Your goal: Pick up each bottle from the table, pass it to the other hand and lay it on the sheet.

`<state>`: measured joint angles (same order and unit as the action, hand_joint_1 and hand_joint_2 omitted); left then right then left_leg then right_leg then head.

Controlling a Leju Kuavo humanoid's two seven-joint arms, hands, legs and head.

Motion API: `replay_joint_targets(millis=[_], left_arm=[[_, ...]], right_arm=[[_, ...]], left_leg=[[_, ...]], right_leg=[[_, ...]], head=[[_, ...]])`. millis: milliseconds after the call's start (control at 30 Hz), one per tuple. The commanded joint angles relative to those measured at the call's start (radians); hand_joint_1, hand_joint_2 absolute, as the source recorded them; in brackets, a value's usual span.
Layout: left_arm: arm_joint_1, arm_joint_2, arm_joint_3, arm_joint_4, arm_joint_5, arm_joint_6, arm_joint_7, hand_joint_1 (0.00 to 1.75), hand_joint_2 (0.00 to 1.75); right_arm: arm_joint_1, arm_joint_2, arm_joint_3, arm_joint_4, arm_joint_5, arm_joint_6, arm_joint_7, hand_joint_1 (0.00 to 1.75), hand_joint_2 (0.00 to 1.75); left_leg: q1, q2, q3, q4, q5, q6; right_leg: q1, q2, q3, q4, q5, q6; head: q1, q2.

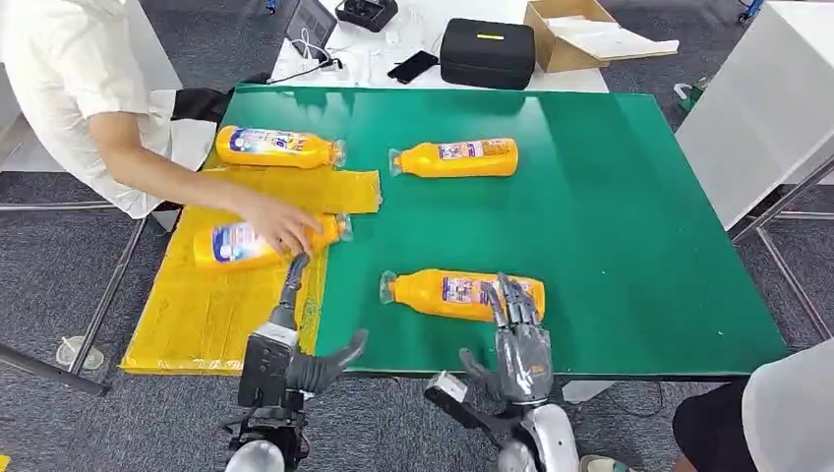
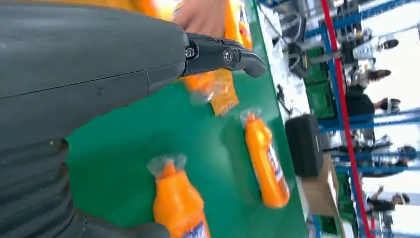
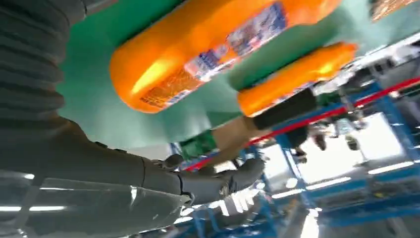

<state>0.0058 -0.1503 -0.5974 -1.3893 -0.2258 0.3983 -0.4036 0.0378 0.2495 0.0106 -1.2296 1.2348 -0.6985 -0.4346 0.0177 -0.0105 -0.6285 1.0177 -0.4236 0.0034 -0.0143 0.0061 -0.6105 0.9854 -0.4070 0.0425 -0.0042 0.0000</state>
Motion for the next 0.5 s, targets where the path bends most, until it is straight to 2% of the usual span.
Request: replay_joint_targets(millis=[33, 67, 100, 233, 500], left_arm=[[-0.071, -0.004, -0.037, 0.119, 0.009, 0.003, 0.023, 0.00, 1.75], [-0.080, -0.004, -0.043, 0.123, 0.015, -0.012, 0.030, 0.00, 1.75], [-0.086, -0.005, -0.046, 0.125, 0.017, -0.020, 0.032, 0.00, 1.75], [-0.100, -0.010, -0.053, 0.140, 0.016, -0.023, 0.042, 0.00, 1.75], [-0.112, -0.015, -0.055, 0.150, 0.010, -0.019, 0.049, 0.00, 1.75]], right_arm=[[-0.167, -0.139, 0.117, 0.247, -0.027, 0.000, 0.148, 0.00, 1.75], [-0.216, -0.178, 0.151, 0.320, -0.041, 0.025, 0.252, 0.00, 1.75], [-0.255, -0.209, 0.183, 0.368, -0.086, 0.010, 0.263, 0.00, 1.75], [-0.316, -0.228, 0.184, 0.432, -0.134, 0.000, 0.272, 0.00, 1.75], [-0.337, -0.238, 0.184, 0.486, -0.134, 0.010, 0.298, 0.00, 1.75]], left_leg=[[0.000, 0.003, 0.004, -0.001, 0.000, 0.001], [0.000, 0.003, 0.005, -0.002, 0.000, 0.001], [0.000, 0.002, 0.006, -0.002, 0.000, 0.001], [0.000, 0.002, 0.004, -0.001, 0.000, 0.001], [0.000, -0.001, 0.007, -0.001, -0.001, 0.001]], right_leg=[[0.001, 0.001, 0.003, -0.002, 0.001, -0.001], [0.001, 0.001, 0.004, -0.002, 0.001, -0.001], [0.001, 0.000, 0.006, -0.003, 0.000, -0.002], [0.000, 0.001, 0.004, -0.002, 0.001, -0.001], [0.001, -0.002, 0.007, -0.001, -0.001, -0.001]], head=[[0.000, 0.000], [0.000, 0.000], [0.000, 0.000], [0.000, 0.000], [0.000, 0.000]])
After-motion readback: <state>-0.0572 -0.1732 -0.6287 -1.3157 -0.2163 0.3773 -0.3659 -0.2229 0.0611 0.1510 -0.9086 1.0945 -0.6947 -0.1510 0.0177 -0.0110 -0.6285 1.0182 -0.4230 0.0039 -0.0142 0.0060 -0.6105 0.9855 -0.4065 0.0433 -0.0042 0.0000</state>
